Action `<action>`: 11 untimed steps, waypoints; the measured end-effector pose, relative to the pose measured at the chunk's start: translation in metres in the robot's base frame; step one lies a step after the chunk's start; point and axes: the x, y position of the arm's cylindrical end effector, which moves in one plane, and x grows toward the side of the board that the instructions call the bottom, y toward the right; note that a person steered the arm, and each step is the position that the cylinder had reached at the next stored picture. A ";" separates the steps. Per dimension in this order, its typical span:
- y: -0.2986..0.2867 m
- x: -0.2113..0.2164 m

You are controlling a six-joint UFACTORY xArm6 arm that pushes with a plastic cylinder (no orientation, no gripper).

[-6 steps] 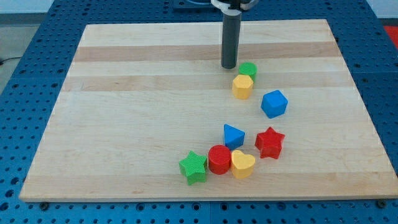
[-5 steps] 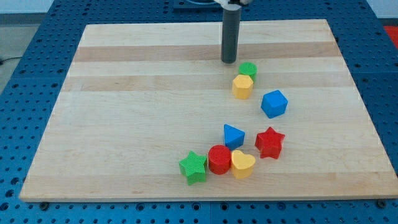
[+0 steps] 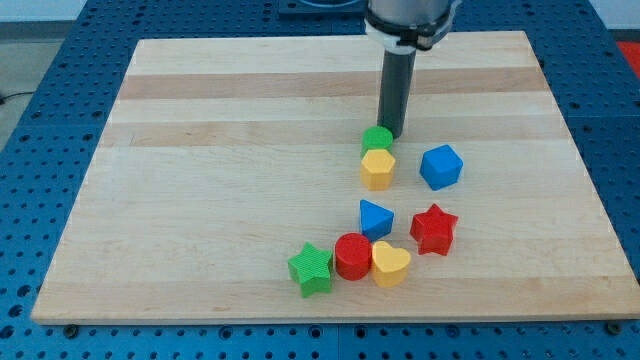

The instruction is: Place the green circle along with the hexagon diagonally parallel to the cube

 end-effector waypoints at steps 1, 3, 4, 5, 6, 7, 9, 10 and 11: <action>-0.003 0.028; -0.011 0.073; -0.020 0.084; -0.020 0.085; -0.016 0.078; -0.016 0.066; -0.016 0.065; -0.016 0.062; -0.017 0.059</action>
